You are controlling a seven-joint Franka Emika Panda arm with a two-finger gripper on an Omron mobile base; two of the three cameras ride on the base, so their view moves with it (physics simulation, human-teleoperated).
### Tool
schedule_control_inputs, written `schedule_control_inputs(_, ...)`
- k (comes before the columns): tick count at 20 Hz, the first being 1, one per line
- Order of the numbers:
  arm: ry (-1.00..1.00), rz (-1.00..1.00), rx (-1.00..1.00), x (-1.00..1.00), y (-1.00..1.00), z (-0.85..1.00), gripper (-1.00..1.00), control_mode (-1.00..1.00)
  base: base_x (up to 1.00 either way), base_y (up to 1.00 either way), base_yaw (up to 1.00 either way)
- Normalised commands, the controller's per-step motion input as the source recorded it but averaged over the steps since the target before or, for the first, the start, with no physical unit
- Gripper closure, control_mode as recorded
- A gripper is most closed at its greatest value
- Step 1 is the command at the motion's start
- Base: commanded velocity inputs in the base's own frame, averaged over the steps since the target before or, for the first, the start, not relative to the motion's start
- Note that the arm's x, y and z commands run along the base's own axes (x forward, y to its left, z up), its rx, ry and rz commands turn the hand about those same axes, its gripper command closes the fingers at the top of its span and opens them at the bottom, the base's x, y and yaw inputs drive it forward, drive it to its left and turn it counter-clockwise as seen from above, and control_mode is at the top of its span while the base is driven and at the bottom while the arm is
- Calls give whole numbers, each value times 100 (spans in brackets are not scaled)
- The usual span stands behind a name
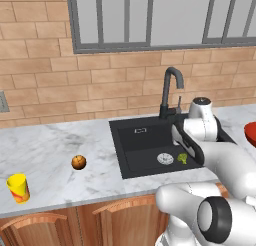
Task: Remove the orange and broccoli from the sink. Then move the bowl and cup from the counter to the sink for washing.
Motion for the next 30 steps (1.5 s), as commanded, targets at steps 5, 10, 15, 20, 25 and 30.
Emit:
schedule_control_inputs(5, 0, -3, 0, 2, -3, -25, -100, -100, 0, 0, 0)
schedule_control_inputs(10, -2, -4, -1, 7, -12, -23, -100, -100, 0, 0, 0)
schedule_control_inputs(15, -1, 0, 0, 2, -19, -22, -100, -100, 0, 0, 0)
schedule_control_inputs(20, 0, 0, 0, 16, -20, -13, -100, -100, 0, 0, 0)
schedule_control_inputs(25, 6, 0, 0, 17, -18, -9, -100, -100, 0, 0, 0)
schedule_control_inputs(30, 4, 0, 0, 12, -10, -15, -100, -100, 0, 0, 0)
